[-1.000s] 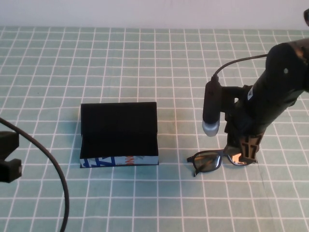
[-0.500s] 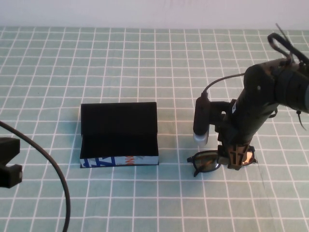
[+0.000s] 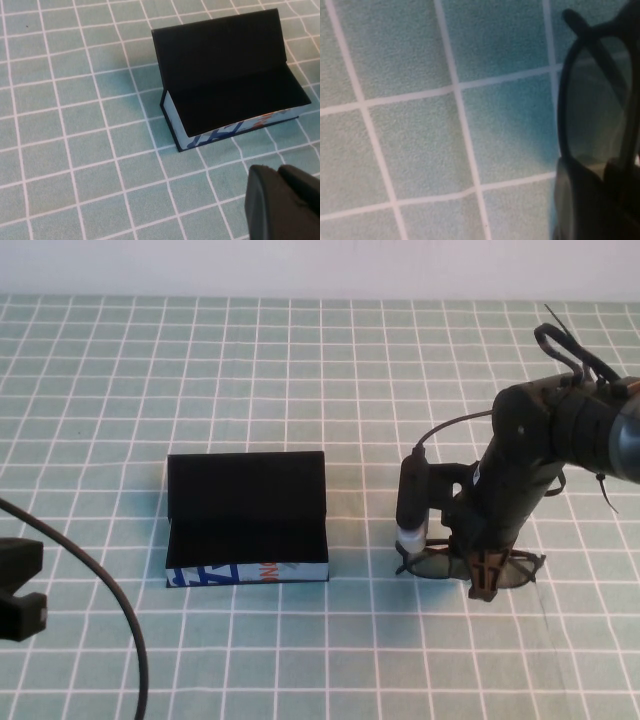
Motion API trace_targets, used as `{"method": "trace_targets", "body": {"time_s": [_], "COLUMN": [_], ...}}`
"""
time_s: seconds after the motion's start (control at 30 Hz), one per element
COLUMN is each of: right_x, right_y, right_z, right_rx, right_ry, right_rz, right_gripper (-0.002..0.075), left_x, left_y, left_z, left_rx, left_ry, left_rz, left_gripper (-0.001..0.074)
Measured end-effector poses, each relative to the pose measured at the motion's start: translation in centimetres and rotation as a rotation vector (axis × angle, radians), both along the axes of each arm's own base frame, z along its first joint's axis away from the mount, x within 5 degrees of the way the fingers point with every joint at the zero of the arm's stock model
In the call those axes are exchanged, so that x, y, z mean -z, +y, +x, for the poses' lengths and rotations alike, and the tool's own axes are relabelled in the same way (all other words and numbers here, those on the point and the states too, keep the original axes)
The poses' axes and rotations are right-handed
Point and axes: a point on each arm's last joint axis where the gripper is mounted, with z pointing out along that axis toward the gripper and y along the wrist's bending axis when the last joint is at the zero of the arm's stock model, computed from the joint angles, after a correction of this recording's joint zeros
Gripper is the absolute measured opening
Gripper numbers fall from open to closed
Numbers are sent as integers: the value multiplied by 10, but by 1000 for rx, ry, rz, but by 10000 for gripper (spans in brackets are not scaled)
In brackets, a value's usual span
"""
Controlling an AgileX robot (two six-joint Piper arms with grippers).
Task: Return glasses to glasses case
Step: Pick up the glasses from the table, then place the glasses in the glasses case
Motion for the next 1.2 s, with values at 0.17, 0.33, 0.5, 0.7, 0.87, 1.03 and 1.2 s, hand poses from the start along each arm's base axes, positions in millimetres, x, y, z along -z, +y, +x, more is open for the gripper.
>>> {"method": "trace_targets", "body": {"time_s": [0.17,0.33,0.5,0.7,0.87,1.03,1.2], "right_x": [-15,-50,-91,-124,-125,-104,-79], "right_y": [2,10,26,59,100,141,163], "right_z": [3,6,7,13,7,2,8], "right_rx": [-6,7,38,25,-60,-141,-172], "right_ry": [13,17,62,21,8,29,42], "right_rz": [1,80,233,337,358,335,305], "right_gripper": [69,69,69,69,69,69,69], "left_x": [0,0,-1,-5,-5,-5,-4], "left_y": [0,0,2,3,3,3,3], "left_z": [0,0,0,3,2,2,2], "left_rx": [1,1,-3,-23,-32,-36,-38], "left_ry": [2,6,-19,-67,-68,-66,-59], "left_rz": [1,1,23,15,7,4,2], "left_gripper": [2,2,1,2,2,2,1]}}
